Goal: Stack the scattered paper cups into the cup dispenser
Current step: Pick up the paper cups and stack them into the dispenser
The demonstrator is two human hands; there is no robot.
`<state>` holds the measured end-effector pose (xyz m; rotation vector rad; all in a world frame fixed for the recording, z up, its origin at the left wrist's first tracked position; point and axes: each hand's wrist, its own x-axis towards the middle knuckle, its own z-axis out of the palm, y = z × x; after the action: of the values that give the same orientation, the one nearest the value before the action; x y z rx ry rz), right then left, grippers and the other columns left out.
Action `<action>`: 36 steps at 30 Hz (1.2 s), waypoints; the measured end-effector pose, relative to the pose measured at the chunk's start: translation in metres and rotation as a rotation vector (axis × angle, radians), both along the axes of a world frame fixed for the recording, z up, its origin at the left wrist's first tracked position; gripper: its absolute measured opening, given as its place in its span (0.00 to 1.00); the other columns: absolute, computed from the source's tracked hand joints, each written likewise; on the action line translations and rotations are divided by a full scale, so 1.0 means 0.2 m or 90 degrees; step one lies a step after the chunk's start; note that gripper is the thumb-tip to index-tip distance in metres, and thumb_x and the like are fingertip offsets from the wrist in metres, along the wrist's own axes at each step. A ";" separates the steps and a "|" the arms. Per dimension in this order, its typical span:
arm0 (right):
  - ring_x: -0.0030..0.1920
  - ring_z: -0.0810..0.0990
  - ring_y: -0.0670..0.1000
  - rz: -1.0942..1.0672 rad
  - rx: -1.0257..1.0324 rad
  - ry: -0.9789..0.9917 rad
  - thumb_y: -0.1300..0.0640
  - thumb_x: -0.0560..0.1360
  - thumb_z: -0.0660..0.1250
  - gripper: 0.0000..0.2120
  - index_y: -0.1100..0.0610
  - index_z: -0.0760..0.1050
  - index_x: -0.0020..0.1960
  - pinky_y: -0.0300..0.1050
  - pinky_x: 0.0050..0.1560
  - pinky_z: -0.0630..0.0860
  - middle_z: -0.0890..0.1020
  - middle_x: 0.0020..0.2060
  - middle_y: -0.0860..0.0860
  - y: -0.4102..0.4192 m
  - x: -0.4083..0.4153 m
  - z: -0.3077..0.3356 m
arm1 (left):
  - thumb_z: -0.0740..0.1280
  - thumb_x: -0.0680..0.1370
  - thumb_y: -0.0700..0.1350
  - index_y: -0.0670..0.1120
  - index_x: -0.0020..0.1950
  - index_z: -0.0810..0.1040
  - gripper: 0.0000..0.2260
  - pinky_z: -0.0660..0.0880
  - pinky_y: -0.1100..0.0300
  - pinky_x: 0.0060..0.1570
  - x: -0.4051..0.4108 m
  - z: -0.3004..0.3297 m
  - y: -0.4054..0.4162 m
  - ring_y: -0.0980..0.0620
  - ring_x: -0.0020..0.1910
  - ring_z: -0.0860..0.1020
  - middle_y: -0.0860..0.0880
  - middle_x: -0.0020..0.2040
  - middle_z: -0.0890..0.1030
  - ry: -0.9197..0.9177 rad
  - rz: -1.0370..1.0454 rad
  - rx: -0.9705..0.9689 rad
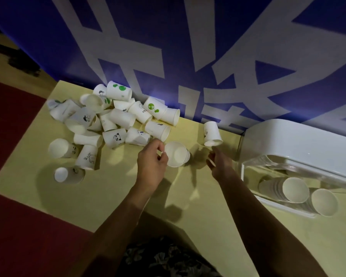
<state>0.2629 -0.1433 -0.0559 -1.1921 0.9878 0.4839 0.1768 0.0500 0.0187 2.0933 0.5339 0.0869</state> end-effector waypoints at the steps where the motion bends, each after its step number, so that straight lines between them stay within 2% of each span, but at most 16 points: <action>1: 0.55 0.79 0.53 -0.012 0.017 -0.001 0.54 0.76 0.69 0.15 0.58 0.71 0.59 0.50 0.59 0.78 0.80 0.55 0.56 -0.01 0.02 0.00 | 0.66 0.74 0.33 0.47 0.41 0.72 0.09 0.78 0.43 0.34 0.00 0.00 -0.02 0.43 0.31 0.77 0.49 0.34 0.76 0.002 -0.007 -0.003; 5: 0.49 0.78 0.53 -0.047 0.032 0.043 0.51 0.74 0.72 0.20 0.57 0.68 0.59 0.48 0.58 0.78 0.76 0.49 0.54 -0.03 0.14 -0.01 | 0.66 0.75 0.33 0.43 0.47 0.80 0.07 0.80 0.45 0.37 -0.01 -0.02 -0.07 0.47 0.34 0.78 0.49 0.45 0.81 0.001 -0.038 0.004; 9: 0.45 0.77 0.50 -0.086 -0.007 0.060 0.56 0.73 0.72 0.18 0.57 0.69 0.58 0.44 0.54 0.79 0.76 0.49 0.54 -0.01 0.18 -0.03 | 0.64 0.75 0.33 0.43 0.50 0.82 0.10 0.80 0.48 0.41 -0.01 -0.02 -0.08 0.47 0.37 0.80 0.47 0.49 0.81 0.009 -0.055 0.021; 13: 0.46 0.79 0.52 -0.013 -0.130 -0.020 0.56 0.75 0.69 0.09 0.59 0.74 0.52 0.44 0.44 0.79 0.79 0.44 0.53 0.00 0.08 0.00 | 0.64 0.75 0.33 0.41 0.50 0.82 0.09 0.79 0.47 0.43 0.03 0.00 -0.11 0.45 0.37 0.81 0.45 0.49 0.80 0.028 -0.041 0.012; 15: 0.47 0.82 0.55 0.015 -0.172 -0.079 0.57 0.74 0.68 0.06 0.58 0.77 0.48 0.48 0.47 0.81 0.82 0.43 0.54 -0.02 0.00 0.03 | 0.63 0.75 0.34 0.41 0.51 0.82 0.10 0.79 0.48 0.44 0.06 0.01 -0.14 0.45 0.39 0.81 0.45 0.49 0.81 0.035 -0.041 0.019; 18: 0.43 0.85 0.56 0.058 -0.223 -0.167 0.59 0.72 0.68 0.03 0.58 0.77 0.40 0.50 0.44 0.82 0.84 0.38 0.54 -0.08 -0.12 0.09 | 0.62 0.74 0.32 0.41 0.54 0.82 0.13 0.79 0.51 0.47 0.07 0.04 -0.19 0.44 0.41 0.81 0.45 0.49 0.81 0.033 -0.070 0.041; 21: 0.39 0.84 0.57 0.096 -0.307 -0.222 0.59 0.69 0.70 0.03 0.57 0.77 0.37 0.54 0.44 0.82 0.84 0.34 0.53 -0.17 -0.24 0.13 | 0.65 0.72 0.31 0.43 0.55 0.81 0.15 0.78 0.56 0.47 0.06 0.07 -0.26 0.50 0.42 0.79 0.46 0.47 0.79 0.022 -0.132 0.077; 25: 0.41 0.81 0.63 0.144 -0.313 -0.252 0.61 0.69 0.69 0.04 0.56 0.75 0.38 0.57 0.42 0.79 0.83 0.37 0.57 -0.31 -0.32 0.14 | 0.72 0.72 0.35 0.44 0.49 0.82 0.08 0.78 0.54 0.44 0.01 0.09 -0.38 0.51 0.39 0.78 0.49 0.42 0.79 0.001 -0.140 0.106; 27: 0.42 0.81 0.60 0.219 -0.298 -0.234 0.62 0.71 0.67 0.02 0.56 0.76 0.41 0.56 0.45 0.79 0.83 0.39 0.56 -0.36 -0.35 0.12 | 0.72 0.73 0.37 0.45 0.47 0.82 0.06 0.77 0.53 0.42 -0.04 0.08 -0.41 0.51 0.38 0.77 0.49 0.41 0.79 -0.001 -0.119 0.132; 30: 0.44 0.80 0.55 0.321 -0.265 -0.184 0.61 0.72 0.67 0.04 0.57 0.78 0.47 0.55 0.51 0.79 0.83 0.44 0.55 -0.38 -0.38 0.06 | 0.72 0.74 0.39 0.47 0.48 0.82 0.05 0.76 0.52 0.44 -0.13 0.04 -0.43 0.49 0.45 0.77 0.49 0.46 0.77 0.028 -0.091 0.197; 33: 0.47 0.79 0.56 0.394 -0.265 -0.147 0.60 0.72 0.69 0.08 0.59 0.78 0.51 0.54 0.52 0.78 0.82 0.48 0.57 -0.35 -0.41 -0.01 | 0.72 0.74 0.41 0.48 0.47 0.81 0.04 0.73 0.55 0.47 -0.21 0.00 -0.41 0.47 0.52 0.73 0.49 0.50 0.76 0.078 -0.097 0.274; 36: 0.48 0.78 0.55 0.340 -0.234 -0.087 0.58 0.72 0.73 0.15 0.60 0.75 0.57 0.51 0.48 0.77 0.80 0.49 0.56 -0.28 -0.44 -0.07 | 0.71 0.74 0.42 0.49 0.46 0.81 0.03 0.70 0.59 0.47 -0.27 -0.04 -0.38 0.49 0.54 0.71 0.51 0.52 0.77 0.121 -0.120 0.292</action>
<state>0.1746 -0.1994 -0.0705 -1.8116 0.6465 0.6438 0.1236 -0.0253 0.0108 2.6093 0.4550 -0.1096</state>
